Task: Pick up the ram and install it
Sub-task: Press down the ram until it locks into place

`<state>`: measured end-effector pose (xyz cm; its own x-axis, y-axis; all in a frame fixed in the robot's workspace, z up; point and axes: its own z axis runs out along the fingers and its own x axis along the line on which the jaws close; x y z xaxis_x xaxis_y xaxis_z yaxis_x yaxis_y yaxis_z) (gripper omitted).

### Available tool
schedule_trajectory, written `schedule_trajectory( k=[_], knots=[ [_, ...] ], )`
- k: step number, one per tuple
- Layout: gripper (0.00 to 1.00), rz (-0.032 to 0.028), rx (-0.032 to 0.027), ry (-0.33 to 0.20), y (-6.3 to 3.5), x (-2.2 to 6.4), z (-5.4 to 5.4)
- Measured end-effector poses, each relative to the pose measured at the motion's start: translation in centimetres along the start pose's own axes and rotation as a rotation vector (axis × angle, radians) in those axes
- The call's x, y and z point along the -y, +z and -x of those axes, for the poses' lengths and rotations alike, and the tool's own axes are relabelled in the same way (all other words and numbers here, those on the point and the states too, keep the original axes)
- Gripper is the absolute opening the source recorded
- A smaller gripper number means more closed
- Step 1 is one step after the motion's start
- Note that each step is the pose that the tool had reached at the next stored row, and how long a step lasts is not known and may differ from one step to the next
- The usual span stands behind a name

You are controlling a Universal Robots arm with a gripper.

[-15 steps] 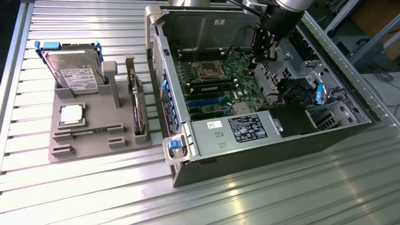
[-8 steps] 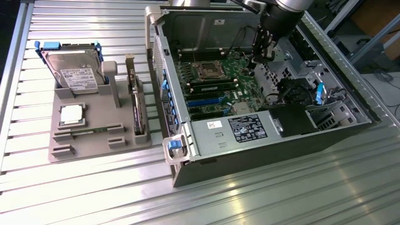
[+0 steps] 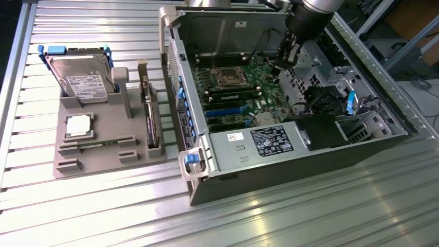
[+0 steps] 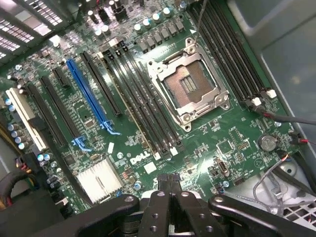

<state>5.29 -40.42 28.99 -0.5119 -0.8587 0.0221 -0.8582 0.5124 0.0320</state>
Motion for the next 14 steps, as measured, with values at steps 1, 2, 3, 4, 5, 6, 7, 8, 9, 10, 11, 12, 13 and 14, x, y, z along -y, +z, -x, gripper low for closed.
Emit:
schedule_trajectory(
  k=[1,2,3,4,5,6,7,8,9,10,11,12,13,14],
  knots=[
    [0.11,0.0003,0.0005,0.015,0.0,0.0,0.0],
    [0.11,0.0009,0.0013,0.041,0.01,0.0,0.0],
    [0.11,0.0011,0.0017,0.053,0.01,0.0,0.0],
    [0.11,0.0018,0.0025,0.079,0.01,0.0,0.0],
    [0.11,0.0021,0.0031,0.096,0.02,0.0,0.0],
    [0.11,0.0026,0.0037,0.115,0.02,0.0,0.0],
    [0.11,0.0028,0.0041,0.128,0.02,0.0,0.0],
    [0.11,0.003,0.0043,0.136,0.02,0.0,0.0],
    [0.11,0.0034,0.0049,0.153,0.02,0.0,0.0],
    [0.11,0.0036,0.0053,0.165,0.02,0.0,0.0],
    [0.11,0.0041,0.0059,0.184,0.03,0.0,0.0],
    [0.11,0.005,0.0071,0.223,0.03,0.0,0.0],
    [0.11,0.0056,0.008,0.252,0.03,0.0,0.0],
    [0.11,0.0062,0.0088,0.277,0.03,0.0,0.0]
  ],
)
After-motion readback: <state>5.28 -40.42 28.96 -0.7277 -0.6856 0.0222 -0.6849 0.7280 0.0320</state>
